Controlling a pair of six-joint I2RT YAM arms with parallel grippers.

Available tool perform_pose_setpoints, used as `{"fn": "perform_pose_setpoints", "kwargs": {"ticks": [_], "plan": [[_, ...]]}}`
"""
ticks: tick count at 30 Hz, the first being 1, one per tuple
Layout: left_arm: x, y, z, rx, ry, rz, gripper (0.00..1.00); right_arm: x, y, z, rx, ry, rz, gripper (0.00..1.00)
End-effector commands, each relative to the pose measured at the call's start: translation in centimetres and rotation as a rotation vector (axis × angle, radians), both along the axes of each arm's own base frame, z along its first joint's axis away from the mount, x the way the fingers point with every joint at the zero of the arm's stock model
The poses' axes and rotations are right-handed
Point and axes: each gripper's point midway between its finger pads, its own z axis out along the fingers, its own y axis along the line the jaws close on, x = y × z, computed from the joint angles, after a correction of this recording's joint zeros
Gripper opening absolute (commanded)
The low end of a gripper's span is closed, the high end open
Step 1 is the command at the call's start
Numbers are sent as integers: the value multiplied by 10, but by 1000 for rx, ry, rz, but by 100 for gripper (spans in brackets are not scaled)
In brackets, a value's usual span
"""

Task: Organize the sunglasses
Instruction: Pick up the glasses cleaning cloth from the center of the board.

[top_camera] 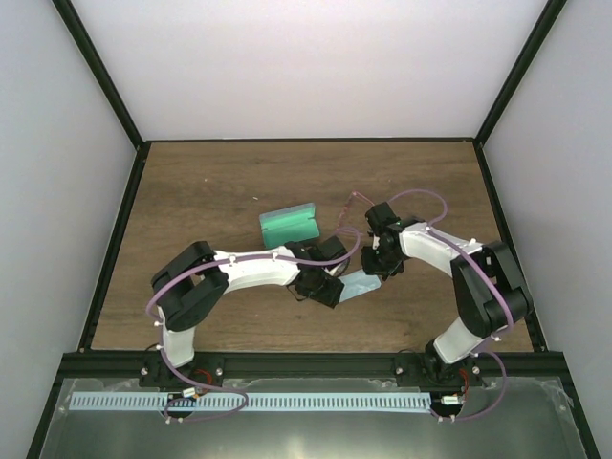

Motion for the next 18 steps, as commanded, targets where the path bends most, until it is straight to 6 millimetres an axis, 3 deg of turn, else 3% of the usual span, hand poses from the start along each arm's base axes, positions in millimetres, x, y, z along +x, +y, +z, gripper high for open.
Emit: {"fn": "perform_pose_setpoints", "kwargs": {"ticks": [1,8,12,18], "plan": [[5,7,-8,43,13,46,61,-3,-2,-10,-20,9,12,30],[7,11,-11,51,23,61,62,-16,-7,-24,-36,49,14,28],[9,13,-10,54,18,69,62,-24,-7,-25,-25,68,7,15],[12,16,-7,42,17,91,62,-36,-6,-23,3,81,-5,8]]}}
